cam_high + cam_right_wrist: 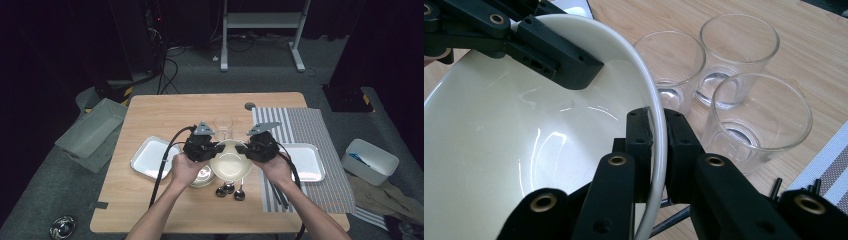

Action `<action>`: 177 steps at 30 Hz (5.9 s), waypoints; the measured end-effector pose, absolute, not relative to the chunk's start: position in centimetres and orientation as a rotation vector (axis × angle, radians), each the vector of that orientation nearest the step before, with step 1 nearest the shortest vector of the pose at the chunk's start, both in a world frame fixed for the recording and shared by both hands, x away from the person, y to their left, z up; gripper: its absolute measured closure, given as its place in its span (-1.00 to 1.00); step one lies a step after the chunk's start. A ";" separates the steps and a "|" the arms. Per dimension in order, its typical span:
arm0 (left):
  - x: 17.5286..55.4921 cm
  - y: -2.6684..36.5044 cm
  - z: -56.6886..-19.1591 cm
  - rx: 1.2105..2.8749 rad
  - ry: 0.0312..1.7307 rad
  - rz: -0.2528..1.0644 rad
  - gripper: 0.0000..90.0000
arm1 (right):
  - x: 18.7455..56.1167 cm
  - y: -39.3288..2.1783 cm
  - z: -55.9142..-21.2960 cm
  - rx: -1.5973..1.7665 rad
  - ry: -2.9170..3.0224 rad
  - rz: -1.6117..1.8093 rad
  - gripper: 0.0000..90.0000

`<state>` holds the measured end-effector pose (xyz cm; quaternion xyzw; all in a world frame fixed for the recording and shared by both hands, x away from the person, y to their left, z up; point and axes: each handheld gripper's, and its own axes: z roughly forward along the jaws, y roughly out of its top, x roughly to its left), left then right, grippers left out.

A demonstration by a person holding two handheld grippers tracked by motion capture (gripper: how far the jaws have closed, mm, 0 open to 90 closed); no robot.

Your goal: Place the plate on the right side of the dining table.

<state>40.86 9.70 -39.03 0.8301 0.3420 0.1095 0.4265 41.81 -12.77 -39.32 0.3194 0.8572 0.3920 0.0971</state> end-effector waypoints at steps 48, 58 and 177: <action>39.0 12.7 -37.4 1.897 0.827 0.397 -0.18 | 41.7 -14.6 -38.7 1.008 2.503 1.185 0.86; 38.7 13.7 -37.6 1.892 0.850 0.418 -0.17 | 41.7 -15.6 -38.5 1.036 2.479 1.192 0.86; 32.1 26.6 -45.1 1.723 1.259 0.604 -0.16 | 40.5 -22.4 -38.4 1.234 2.327 1.184 0.86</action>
